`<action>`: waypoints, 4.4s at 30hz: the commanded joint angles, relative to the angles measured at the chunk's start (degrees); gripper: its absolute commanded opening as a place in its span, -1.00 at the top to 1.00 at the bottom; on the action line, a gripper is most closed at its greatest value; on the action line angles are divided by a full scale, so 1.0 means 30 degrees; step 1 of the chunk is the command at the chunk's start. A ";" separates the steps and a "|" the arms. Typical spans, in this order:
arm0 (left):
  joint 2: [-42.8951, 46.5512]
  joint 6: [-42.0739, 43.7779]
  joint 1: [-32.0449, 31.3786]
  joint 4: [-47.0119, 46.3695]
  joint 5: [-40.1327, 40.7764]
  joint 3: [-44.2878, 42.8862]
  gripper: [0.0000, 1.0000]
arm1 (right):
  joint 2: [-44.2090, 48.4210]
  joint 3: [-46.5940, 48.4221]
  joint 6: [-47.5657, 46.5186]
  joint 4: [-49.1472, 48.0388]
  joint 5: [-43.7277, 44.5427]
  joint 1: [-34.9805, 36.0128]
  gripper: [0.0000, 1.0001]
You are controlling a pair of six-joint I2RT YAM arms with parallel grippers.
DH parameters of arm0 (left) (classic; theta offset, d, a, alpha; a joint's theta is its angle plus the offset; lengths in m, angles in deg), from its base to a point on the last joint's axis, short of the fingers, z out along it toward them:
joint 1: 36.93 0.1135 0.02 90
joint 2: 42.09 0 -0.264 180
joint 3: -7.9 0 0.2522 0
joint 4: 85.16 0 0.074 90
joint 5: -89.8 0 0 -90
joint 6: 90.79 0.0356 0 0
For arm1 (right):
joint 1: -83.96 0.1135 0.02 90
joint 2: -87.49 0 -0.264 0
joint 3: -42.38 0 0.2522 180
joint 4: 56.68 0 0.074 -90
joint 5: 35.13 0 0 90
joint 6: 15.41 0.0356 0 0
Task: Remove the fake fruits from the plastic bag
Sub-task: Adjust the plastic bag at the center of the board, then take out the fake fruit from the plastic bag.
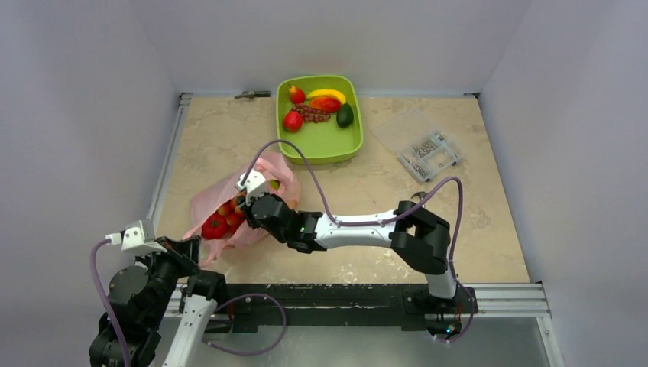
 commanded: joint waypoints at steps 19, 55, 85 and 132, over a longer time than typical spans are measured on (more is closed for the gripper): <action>-0.1031 -0.2019 0.0061 0.2909 -0.1890 -0.0473 0.20 | 0.5728 -0.7111 0.4333 -0.0410 -0.0738 -0.1667 0.02; -0.1414 0.0063 0.0059 0.1318 -0.4434 0.1964 1.00 | -0.3625 0.7797 0.4727 0.1588 -0.1437 -0.5417 0.05; -0.3706 0.0093 0.0869 -0.0071 -0.7859 0.4222 1.00 | 0.1858 -0.1616 0.6090 0.2318 0.2057 -0.2546 -0.06; -0.3553 0.0565 0.1465 0.0554 -0.6372 0.2599 1.00 | -0.3838 0.2259 0.3115 0.3780 0.5121 -0.3688 0.16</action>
